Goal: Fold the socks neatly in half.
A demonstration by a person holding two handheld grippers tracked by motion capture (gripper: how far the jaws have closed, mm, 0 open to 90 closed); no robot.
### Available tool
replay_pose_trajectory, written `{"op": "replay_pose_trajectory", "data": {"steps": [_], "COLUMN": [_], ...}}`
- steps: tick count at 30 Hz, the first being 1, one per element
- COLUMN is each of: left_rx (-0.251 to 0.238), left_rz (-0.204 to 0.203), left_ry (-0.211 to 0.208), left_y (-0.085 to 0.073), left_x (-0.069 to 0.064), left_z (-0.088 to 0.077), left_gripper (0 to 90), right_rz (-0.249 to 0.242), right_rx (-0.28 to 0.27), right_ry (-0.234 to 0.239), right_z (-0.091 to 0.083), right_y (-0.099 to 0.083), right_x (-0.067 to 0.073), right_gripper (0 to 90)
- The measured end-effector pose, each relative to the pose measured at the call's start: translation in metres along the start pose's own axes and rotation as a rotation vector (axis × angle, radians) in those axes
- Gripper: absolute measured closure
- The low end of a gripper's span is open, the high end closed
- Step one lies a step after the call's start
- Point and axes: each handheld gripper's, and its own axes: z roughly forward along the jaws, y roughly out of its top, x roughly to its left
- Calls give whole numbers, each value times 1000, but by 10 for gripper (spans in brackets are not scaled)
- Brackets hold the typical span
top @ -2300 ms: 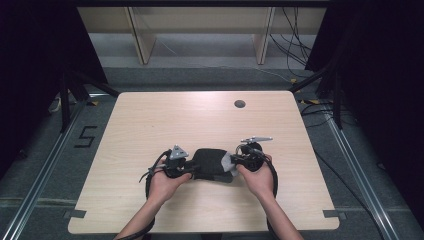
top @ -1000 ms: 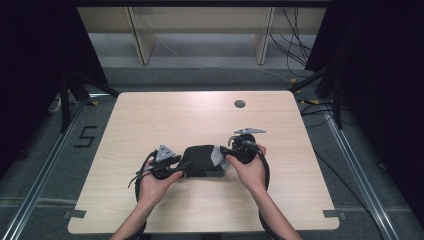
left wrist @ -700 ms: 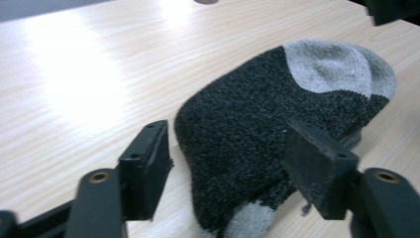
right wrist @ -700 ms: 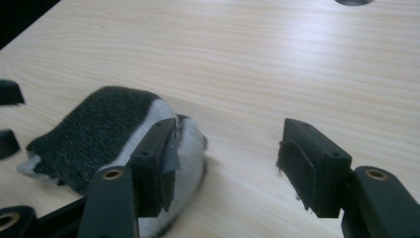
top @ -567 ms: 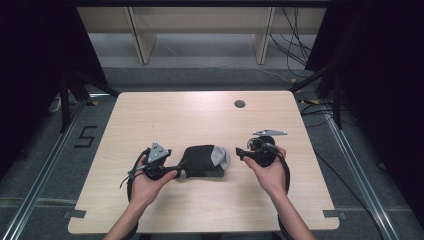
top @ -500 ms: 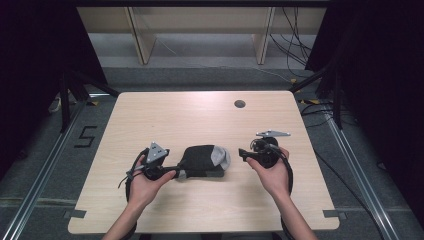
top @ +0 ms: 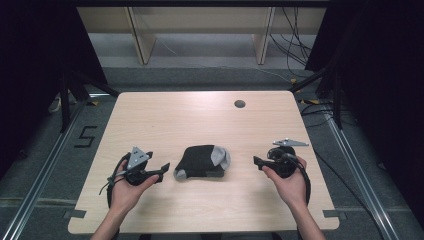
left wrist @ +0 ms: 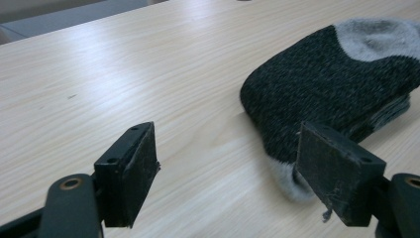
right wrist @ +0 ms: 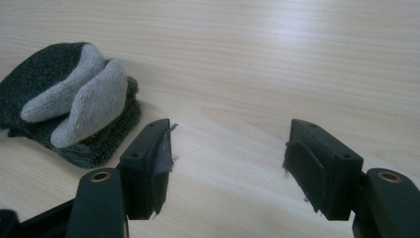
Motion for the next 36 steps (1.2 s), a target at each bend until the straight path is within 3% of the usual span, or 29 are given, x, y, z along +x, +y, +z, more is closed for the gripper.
{"op": "replay_pose_trajectory", "data": {"steps": [5,6,8,9,12,13,14,17,19,20,23,27,29,31,33,36], "left_rx": [-23,-32,-35,-42,-49,-48,-44,-53,-62,-69,-82,-111,-123,-137,-150,-162], "left_rz": [-18,-24,-34,-43,-70,-76,-80,-91,-94,-91,-78,-78,-86,-84,-82,-87], "left_ry": [25,29,42,49,57,62,71,86,98,98,110,133,144,147,159,168], "left_y": [-11,-14,-17,-23,-35,-39,-43,-53,-58,-60,-64,-68,-70,-72,-74,-75], "left_x": [13,16,18,22,28,30,30,33,34,34,34,33,32,31,31,31], "left_z": [-15,-18,-23,-28,-33,-35,-36,-38,-38,-38,-39,-38,-39,-39,-40,-42], "left_gripper": [231,231,231,232,233,233,233,234,236,236,239,242,242,242,243,243], "right_rz": [8,-15,-8,-9,10,-12,2,21,15,35,13,-2,20,-10,-8,-33], "right_rx": [-2,-4,-6,0,-14,5,-16,-6,-18,-20,-30,-69,-97,-118,-144,-152], "right_ry": [-7,-33,-31,-52,-64,-62,-77,-99,-89,-108,-84,-108,-99,-106,-90,-117], "right_z": [-10,-13,-18,-22,-27,-30,-31,-34,-36,-36,-35,-32,-32,-31,-32,-31], "right_y": [-11,-14,-21,-24,-32,-36,-40,-50,-57,-62,-70,-82,-85,-87,-88,-92], "right_x": [-9,-14,-20,-23,-31,-38,-40,-47,-52,-51,-55,-57,-54,-54,-54,-54], "right_gripper": [338,335,327,326,322,321,320,314,312,310,304,304,304,300,292,279]}}
